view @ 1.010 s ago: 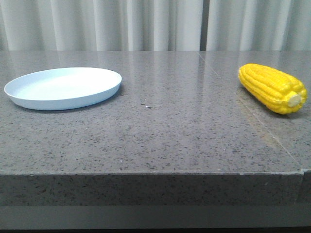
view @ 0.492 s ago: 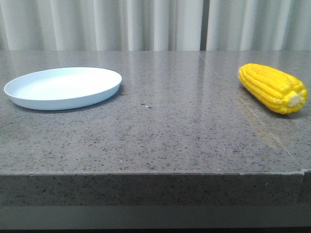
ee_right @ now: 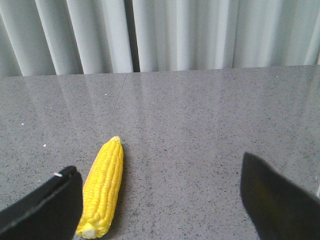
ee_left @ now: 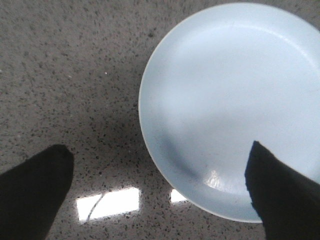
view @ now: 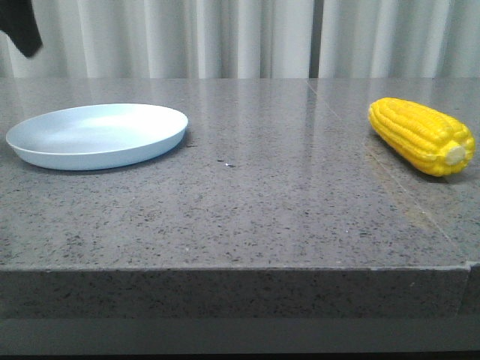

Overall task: Place corn on plate with both arms
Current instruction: 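Lower the left gripper to the rim of the pale blue plate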

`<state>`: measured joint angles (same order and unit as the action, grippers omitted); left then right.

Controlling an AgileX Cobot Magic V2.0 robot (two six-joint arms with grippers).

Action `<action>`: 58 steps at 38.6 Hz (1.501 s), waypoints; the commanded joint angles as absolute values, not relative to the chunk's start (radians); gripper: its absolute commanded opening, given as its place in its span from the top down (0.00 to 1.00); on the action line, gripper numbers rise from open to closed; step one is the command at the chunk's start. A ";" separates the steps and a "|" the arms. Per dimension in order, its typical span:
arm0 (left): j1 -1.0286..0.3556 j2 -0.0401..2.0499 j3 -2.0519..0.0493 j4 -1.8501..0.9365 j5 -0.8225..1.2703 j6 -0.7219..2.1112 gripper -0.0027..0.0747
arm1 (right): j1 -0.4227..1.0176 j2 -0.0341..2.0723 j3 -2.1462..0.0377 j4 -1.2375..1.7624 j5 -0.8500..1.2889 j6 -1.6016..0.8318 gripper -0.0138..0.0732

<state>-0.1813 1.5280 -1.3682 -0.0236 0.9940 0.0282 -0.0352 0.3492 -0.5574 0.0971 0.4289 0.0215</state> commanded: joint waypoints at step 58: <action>-0.184 1.739 -1.494 -0.030 1.028 0.021 0.62 | -0.036 0.363 -0.593 0.103 0.342 0.016 0.08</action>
